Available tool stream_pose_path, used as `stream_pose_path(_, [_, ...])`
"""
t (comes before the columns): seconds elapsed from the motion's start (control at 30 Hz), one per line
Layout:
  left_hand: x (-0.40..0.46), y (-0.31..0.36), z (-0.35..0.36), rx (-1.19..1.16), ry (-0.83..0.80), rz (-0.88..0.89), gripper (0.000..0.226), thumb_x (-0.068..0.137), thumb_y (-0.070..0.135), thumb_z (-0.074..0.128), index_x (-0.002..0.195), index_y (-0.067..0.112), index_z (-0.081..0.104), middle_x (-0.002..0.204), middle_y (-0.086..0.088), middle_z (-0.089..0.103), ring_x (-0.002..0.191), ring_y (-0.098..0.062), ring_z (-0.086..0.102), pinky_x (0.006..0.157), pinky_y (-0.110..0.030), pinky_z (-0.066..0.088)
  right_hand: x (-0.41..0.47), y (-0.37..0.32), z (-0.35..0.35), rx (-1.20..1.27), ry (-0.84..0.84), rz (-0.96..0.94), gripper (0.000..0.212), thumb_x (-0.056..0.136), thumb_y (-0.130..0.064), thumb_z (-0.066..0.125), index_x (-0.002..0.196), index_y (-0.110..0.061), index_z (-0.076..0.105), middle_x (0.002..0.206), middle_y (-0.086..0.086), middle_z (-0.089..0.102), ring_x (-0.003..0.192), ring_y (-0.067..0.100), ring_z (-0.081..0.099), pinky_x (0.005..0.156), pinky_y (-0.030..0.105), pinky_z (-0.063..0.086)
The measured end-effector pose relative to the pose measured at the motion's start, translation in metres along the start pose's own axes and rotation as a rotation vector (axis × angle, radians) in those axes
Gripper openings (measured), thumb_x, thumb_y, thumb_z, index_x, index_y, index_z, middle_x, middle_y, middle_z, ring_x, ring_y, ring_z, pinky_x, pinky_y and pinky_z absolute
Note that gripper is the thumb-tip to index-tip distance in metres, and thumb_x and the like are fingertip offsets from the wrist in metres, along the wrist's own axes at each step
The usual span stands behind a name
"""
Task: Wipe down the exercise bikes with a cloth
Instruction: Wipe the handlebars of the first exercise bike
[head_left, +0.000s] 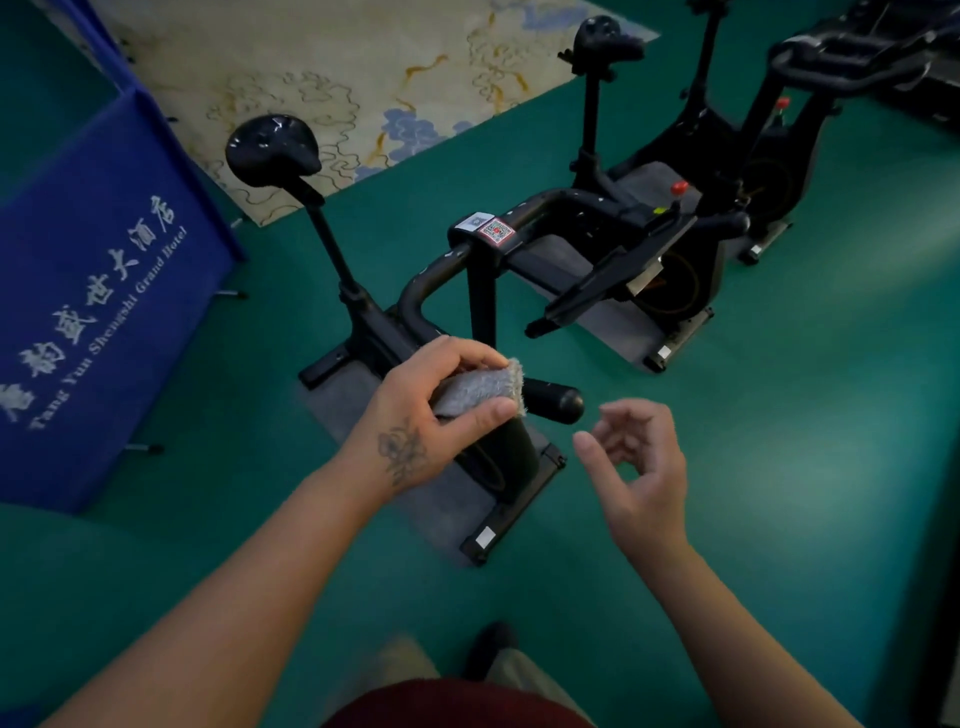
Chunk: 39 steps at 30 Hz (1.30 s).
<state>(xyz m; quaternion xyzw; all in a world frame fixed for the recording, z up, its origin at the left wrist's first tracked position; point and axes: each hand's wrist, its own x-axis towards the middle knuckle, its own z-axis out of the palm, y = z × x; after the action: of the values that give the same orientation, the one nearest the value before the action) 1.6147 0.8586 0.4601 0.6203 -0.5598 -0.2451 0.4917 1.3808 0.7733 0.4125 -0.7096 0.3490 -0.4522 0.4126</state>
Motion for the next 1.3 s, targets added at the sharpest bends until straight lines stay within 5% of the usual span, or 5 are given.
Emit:
stream_pose_path(0.33, [0.026,0.003,0.005,0.065,-0.153,0.126,0.031,0.096,0.033,0.081,0.124,0.022,0.072,0.119,0.008,0.065,0.114,-0.02,0.066,0.097,-0.039,0.054,0.02,0.0,0.01,-0.089,-0.012,-0.056,0.025,0.091,-0.019,0.079,0.112,-0.013,0.067,0.102,0.001,0.059,0.073,0.019,0.064,0.061,0.042,0.053])
stream_pose_path(0.53, [0.051,-0.005,0.001,0.044,-0.286,0.198,0.031,0.097,0.03,0.08,0.125,0.02,0.073,0.122,0.008,0.065,0.117,-0.017,0.065,0.098,-0.036,0.053,0.013,-0.005,0.018,-0.06,0.05,-0.007,0.024,0.09,-0.013,0.077,0.112,-0.012,0.067,0.104,0.005,0.059,0.068,0.018,0.062,0.065,0.025,0.049])
stream_pose_path(0.73, [0.062,-0.02,-0.001,0.108,-0.413,0.313,0.034,0.097,0.033,0.08,0.128,0.02,0.074,0.125,0.009,0.066,0.12,-0.017,0.062,0.105,-0.039,0.049,0.006,-0.008,0.026,-0.11,0.103,0.01,0.024,0.093,-0.012,0.074,0.116,-0.009,0.066,0.109,0.008,0.057,0.068,0.014,0.059,0.066,0.023,0.047])
stream_pose_path(1.3, [0.076,-0.041,-0.005,0.243,-0.444,0.382,0.035,0.1,0.042,0.069,0.13,0.024,0.073,0.124,0.015,0.067,0.113,-0.016,0.057,0.098,-0.039,0.051,0.002,-0.016,0.036,-0.118,0.184,0.094,0.026,0.094,-0.025,0.072,0.116,-0.012,0.067,0.104,0.005,0.059,0.065,0.023,0.059,0.062,0.032,0.048])
